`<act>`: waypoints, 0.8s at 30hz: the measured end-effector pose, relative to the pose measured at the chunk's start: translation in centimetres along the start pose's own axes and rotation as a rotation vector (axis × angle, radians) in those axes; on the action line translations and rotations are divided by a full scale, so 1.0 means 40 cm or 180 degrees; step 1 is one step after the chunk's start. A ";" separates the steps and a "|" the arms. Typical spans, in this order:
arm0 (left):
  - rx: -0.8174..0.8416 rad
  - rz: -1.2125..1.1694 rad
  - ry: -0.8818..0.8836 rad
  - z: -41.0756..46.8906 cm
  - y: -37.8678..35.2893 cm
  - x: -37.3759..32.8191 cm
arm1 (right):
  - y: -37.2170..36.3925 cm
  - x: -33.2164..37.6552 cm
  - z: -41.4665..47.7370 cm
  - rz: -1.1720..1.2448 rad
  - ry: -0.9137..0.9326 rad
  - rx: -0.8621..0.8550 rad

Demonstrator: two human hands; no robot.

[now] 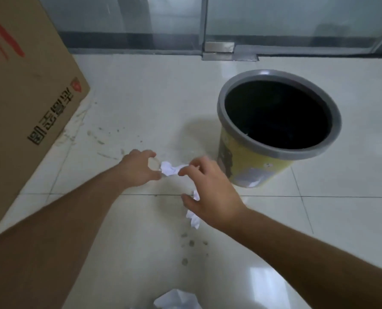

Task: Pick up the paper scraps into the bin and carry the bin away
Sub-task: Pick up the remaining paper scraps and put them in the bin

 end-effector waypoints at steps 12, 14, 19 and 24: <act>-0.0036 0.1054 -0.0595 0.171 -0.225 -0.032 | -0.320 -0.176 -0.050 -0.0484 -0.0810 0.1127; -0.0166 0.0979 -0.0575 0.212 -0.223 -0.046 | -0.321 -0.163 -0.071 -0.0466 -0.0756 0.1132; -0.0543 0.1411 -0.1031 0.185 -0.257 -0.003 | -0.330 -0.142 -0.182 -0.0310 -0.0657 0.1144; -0.0167 0.0698 -0.1099 0.042 -0.274 0.126 | -0.359 -0.095 -0.288 -0.0186 -0.0581 0.1019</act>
Point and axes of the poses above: each hand's wrist, its own z-axis towards the middle knuckle, its own y-axis out of the back of the hand, x = y × z, the point moved 3 cm from there along z, towards the middle knuckle, and after that the axes turned 3 degrees about -y, right-handed, at the moved point
